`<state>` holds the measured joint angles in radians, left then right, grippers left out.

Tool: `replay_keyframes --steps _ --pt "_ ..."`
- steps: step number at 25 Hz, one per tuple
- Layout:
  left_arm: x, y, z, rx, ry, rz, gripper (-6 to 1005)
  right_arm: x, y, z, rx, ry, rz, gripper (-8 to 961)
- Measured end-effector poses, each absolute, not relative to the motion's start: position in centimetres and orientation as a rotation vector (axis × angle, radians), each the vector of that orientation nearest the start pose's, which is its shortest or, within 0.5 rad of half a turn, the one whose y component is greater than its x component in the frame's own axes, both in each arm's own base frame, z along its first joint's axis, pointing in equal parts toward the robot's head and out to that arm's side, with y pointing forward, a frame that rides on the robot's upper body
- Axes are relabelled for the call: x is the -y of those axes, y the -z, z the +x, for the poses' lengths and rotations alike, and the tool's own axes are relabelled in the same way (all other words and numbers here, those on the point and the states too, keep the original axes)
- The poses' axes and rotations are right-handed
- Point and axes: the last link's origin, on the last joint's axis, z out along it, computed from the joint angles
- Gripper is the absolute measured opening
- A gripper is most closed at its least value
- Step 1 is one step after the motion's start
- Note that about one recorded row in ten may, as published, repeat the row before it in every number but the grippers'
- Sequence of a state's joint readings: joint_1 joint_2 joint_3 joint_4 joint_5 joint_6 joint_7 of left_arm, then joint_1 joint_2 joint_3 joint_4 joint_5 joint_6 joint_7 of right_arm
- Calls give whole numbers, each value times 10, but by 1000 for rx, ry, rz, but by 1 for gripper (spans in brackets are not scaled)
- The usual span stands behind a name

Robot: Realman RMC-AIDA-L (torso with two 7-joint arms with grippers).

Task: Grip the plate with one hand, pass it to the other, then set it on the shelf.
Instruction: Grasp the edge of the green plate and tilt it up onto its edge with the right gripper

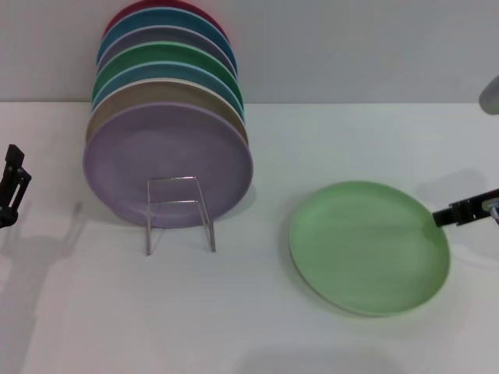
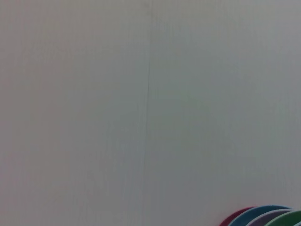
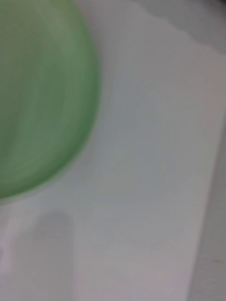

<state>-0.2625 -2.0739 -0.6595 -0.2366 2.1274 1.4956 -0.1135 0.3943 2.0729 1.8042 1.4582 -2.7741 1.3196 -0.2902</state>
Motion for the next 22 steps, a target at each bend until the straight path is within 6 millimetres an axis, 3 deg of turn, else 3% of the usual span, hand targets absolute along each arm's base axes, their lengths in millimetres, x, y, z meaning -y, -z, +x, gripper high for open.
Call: replay_keyframes --steps 8,22 --pt "-266 -1 -328 421 866 -1457 817 -353 -39 260 -1290 360 -2043 529" --pt "-268 -1 -326 416 871 -1459 817 -362 -28 258 -1303 331 -2060 529"
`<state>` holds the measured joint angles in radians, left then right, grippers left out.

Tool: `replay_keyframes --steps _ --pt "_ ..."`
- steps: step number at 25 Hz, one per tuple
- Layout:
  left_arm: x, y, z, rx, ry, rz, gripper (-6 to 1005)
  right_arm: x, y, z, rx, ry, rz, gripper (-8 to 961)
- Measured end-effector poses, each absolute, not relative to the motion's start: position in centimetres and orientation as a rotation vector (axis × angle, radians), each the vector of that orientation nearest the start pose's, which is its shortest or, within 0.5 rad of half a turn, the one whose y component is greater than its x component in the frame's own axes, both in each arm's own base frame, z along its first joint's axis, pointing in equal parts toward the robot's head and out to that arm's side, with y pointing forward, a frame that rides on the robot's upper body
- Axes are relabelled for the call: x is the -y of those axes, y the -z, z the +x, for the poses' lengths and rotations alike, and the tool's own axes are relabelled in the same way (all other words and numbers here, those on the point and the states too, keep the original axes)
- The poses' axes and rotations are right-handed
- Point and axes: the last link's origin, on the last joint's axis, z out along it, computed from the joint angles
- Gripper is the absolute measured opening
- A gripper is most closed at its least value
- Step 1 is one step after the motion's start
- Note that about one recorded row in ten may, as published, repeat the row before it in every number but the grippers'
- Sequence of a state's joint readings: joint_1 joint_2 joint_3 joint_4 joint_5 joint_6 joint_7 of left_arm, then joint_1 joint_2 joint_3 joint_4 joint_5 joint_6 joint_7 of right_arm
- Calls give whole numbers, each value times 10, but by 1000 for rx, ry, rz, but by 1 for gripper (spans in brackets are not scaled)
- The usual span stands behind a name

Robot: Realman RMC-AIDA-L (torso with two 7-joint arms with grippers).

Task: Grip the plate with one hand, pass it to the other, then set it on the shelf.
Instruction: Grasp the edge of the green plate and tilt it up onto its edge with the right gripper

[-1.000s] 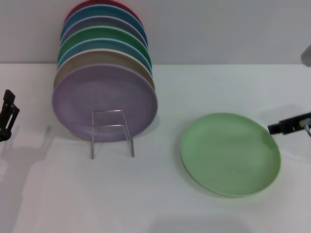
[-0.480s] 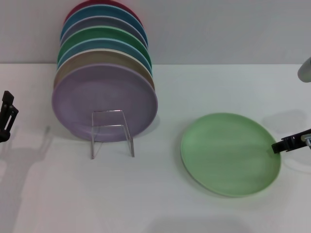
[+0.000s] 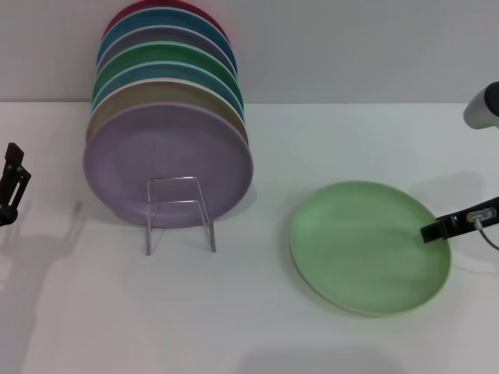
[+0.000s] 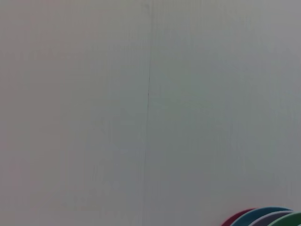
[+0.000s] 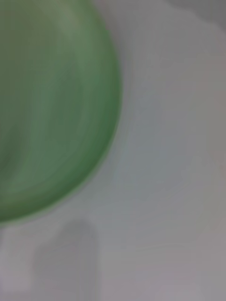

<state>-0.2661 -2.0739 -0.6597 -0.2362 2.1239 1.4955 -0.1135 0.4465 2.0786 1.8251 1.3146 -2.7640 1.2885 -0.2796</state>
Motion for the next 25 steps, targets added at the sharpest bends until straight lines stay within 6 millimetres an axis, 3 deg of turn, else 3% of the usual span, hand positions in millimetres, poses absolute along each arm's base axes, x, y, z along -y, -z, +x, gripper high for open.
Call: replay_keyframes --steps 9,14,20,25 --pt "-269 -2 -327 416 871 -1451 817 -365 -17 258 -1334 347 -2087 528" --pt "-269 -3 -327 415 870 -1450 817 -364 -16 260 -1341 354 -2083 371" --pt "-269 -3 -327 413 871 -1450 816 -364 -17 261 -1332 356 -2083 333" --pt "-269 -3 -327 413 872 -1449 816 -365 -18 262 -1319 364 -2082 163"
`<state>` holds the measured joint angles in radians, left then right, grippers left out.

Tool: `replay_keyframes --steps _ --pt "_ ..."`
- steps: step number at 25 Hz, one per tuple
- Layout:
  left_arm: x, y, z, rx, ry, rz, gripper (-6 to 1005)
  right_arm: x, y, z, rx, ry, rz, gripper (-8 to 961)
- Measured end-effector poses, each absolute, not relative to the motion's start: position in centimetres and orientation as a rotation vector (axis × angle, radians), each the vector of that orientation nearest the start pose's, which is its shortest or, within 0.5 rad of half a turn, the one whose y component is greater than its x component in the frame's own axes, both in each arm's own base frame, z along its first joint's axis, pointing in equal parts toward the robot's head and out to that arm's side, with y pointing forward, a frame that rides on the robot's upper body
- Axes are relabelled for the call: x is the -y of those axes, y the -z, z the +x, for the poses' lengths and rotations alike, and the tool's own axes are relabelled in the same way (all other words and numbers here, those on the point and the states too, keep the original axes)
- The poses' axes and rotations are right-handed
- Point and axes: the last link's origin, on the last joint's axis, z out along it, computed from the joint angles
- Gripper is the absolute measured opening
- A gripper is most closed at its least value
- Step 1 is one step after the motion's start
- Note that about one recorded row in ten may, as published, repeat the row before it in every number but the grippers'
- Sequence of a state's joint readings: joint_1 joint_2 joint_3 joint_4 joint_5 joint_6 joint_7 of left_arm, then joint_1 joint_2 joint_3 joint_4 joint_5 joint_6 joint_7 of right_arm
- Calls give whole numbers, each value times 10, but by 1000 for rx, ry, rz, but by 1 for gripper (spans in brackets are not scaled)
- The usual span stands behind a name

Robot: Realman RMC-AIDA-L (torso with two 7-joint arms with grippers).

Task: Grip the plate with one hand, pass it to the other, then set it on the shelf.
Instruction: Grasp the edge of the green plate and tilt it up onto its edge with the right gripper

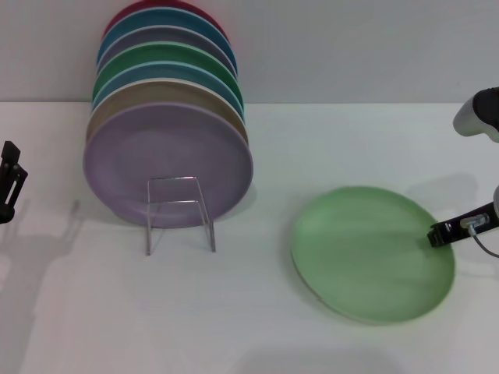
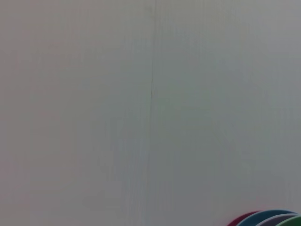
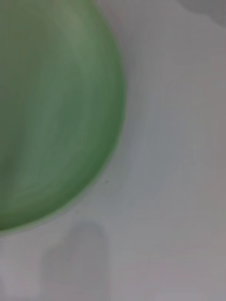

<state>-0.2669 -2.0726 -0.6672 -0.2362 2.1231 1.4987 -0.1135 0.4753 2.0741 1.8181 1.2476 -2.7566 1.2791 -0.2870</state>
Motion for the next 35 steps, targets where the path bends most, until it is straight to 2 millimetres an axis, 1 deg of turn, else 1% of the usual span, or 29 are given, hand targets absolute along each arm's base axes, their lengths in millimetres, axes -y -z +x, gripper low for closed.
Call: replay_keyframes --steps 7,11,19,21,24,30,31,35 --pt "-268 -3 -326 413 874 -1450 816 -365 -20 262 -1272 370 -2098 115" --pt "-268 -2 -325 417 881 -1448 816 -366 -26 260 -1244 335 -2084 88" --pt "-267 -2 -325 418 883 -1447 816 -369 -50 245 -1111 174 -2025 49" --pt "-267 -2 -325 419 883 -1447 816 -370 -54 237 -1046 103 -2010 37" --pt "-267 -2 -325 419 884 -1447 816 -372 -55 232 -999 68 -2002 18" --pt "-267 -2 -325 417 885 -1448 816 -381 -53 223 -875 -19 -1972 18" --pt "-267 -2 -325 417 885 -1448 816 -383 -52 220 -831 -50 -1962 18" --pt "-267 -2 -325 416 886 -1449 818 -384 -51 216 -771 -95 -1945 18"
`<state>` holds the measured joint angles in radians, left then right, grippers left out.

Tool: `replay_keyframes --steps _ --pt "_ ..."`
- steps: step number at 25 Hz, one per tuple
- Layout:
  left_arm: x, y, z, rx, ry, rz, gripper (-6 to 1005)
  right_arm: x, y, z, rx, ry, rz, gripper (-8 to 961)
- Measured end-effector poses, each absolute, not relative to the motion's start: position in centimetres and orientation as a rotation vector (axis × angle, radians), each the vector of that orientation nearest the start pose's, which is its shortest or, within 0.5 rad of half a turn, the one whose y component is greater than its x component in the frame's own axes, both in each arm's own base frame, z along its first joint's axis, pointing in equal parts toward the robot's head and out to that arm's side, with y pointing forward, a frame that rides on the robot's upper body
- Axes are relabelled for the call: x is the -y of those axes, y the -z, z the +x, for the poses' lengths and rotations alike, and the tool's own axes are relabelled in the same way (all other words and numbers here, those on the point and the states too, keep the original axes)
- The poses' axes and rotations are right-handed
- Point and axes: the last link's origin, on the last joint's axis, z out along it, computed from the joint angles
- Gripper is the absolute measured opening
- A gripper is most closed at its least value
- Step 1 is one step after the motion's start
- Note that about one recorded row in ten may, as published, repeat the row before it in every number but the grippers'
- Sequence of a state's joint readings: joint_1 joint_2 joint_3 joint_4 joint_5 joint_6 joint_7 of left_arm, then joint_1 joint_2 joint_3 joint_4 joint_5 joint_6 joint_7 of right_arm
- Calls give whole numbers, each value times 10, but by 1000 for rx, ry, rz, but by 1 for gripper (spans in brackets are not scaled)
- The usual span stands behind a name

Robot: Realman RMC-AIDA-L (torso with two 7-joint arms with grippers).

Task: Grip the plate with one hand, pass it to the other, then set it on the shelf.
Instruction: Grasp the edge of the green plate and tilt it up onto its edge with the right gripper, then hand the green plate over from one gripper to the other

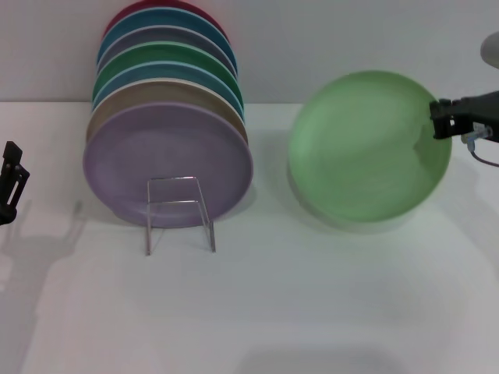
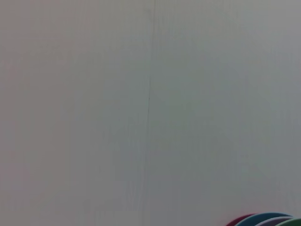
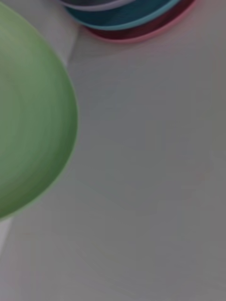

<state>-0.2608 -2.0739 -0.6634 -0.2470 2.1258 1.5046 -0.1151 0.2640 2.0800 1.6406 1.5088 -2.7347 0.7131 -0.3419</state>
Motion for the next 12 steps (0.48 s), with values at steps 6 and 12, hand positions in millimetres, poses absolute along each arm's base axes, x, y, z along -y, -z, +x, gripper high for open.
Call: replay_keyframes --steps 6,12 --pt "-267 -1 -323 417 893 -1448 818 -382 -45 212 -664 -190 -1899 19" --pt "-266 -1 -323 416 897 -1451 817 -381 -38 221 -578 -268 -1833 19"
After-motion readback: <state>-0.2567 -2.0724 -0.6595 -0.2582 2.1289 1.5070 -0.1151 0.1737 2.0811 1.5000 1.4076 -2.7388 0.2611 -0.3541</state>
